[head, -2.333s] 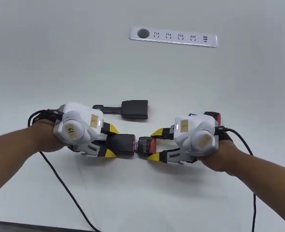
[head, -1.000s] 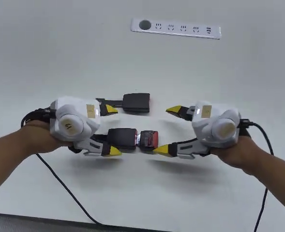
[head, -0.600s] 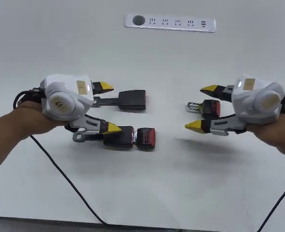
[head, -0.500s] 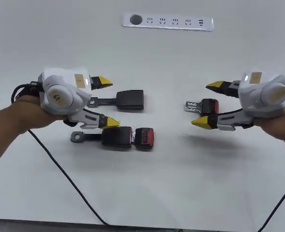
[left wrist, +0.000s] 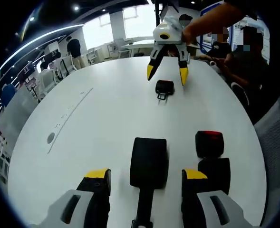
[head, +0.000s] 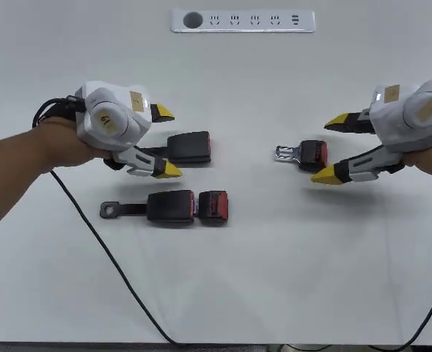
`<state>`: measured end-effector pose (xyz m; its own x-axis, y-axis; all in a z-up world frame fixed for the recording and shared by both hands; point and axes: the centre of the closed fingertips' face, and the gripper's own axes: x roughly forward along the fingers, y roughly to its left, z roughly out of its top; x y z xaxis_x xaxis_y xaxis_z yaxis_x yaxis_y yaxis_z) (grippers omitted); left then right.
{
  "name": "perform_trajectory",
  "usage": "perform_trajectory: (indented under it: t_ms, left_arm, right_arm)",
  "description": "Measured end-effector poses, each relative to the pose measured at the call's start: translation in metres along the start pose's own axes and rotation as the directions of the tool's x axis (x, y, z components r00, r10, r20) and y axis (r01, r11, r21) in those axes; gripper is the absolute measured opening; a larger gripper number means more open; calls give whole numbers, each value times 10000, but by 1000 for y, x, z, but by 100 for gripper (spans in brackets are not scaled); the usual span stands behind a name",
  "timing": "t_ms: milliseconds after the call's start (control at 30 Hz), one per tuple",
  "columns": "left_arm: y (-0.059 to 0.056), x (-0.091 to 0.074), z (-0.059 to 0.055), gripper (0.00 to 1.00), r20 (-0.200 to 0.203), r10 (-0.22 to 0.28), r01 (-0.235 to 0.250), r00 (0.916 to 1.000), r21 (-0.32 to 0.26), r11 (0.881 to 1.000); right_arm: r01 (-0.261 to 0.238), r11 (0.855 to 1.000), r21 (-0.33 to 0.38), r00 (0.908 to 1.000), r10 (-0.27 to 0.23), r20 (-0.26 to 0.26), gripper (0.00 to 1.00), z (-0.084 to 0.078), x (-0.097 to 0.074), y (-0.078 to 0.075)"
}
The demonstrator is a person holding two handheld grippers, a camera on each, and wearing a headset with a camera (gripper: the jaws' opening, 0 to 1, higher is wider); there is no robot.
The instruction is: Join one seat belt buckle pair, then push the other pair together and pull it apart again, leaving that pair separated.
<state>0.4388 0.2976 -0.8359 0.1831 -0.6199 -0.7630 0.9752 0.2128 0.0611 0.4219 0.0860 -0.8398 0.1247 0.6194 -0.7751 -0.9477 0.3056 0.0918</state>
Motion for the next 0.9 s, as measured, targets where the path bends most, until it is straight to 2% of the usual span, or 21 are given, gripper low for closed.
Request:
perform_trajectory:
  t_ms: [67, 200, 267, 333, 400, 433, 467, 500, 633, 700, 800, 867, 900]
  left_arm:
    - [1, 4, -5, 60, -187, -85, 86, 9998, 57, 9999]
    - [2, 7, -11, 60, -259, -158, 155, 9995, -127, 9998]
    - [3, 7, -11, 59, -147, -195, 189, 9997, -424, 9989]
    - [2, 9, -13, 58, -223, -289, 280, 9993, -392, 9988]
    - [-1, 11, -20, 56, -487, -404, 385, 9980, -400, 9985]
    - [-5, 12, -24, 53, -677, -492, 486, 9965, -110, 9988]
    - [-7, 12, -16, 50, -278, -595, 590, 9978, -172, 9981]
    - [-7, 12, -17, 48, -389, -560, 553, 9977, -195, 9983]
    - [-8, 11, -17, 47, -320, -684, 679, 9971, -157, 9976]
    - [-10, 11, -16, 45, -312, -885, 885, 9956, -13, 9961]
    - [-9, 12, -15, 43, -307, -903, 903, 9954, -14, 9959]
    - [-9, 12, -14, 41, -273, -915, 916, 9954, -1, 9958]
    - [-9, 12, -13, 38, -248, -905, 905, 9956, -7, 9959]
  right_arm:
    - [-20, 10000, -37, 10000, 20, -12, 64, 0, 0, -1]
    - [-262, 9995, -185, 9995, 259, -162, 62, -4, 4, -1]
    - [-369, 9992, -161, 9991, 365, -218, 59, -5, 5, -2]
    - [-467, 9987, -202, 9987, 463, -223, 55, -5, 6, -1]
    - [-651, 9975, -261, 9971, 640, -400, 54, -6, 8, 1]
    - [-757, 9968, -243, 9962, 746, -439, 54, -6, 9, 3]
    - [-793, 9965, -275, 9958, 780, -479, 53, -6, 10, 4]
    - [-781, 9961, -416, 9953, 755, -609, 52, -8, 10, 4]
    - [-924, 9945, -501, 9939, 891, -645, 51, -7, 10, 5]
    - [-959, 9932, -665, 9911, 891, -989, 49, -13, 12, 5]
    - [-1044, 9915, -778, 9908, 970, -940, 46, -11, 13, 6]
    - [-881, 9877, -1293, 9901, 726, -1200, 41, -13, 11, 0]
    - [-924, 9881, -1231, 9893, 770, -1240, 36, -14, 11, 1]
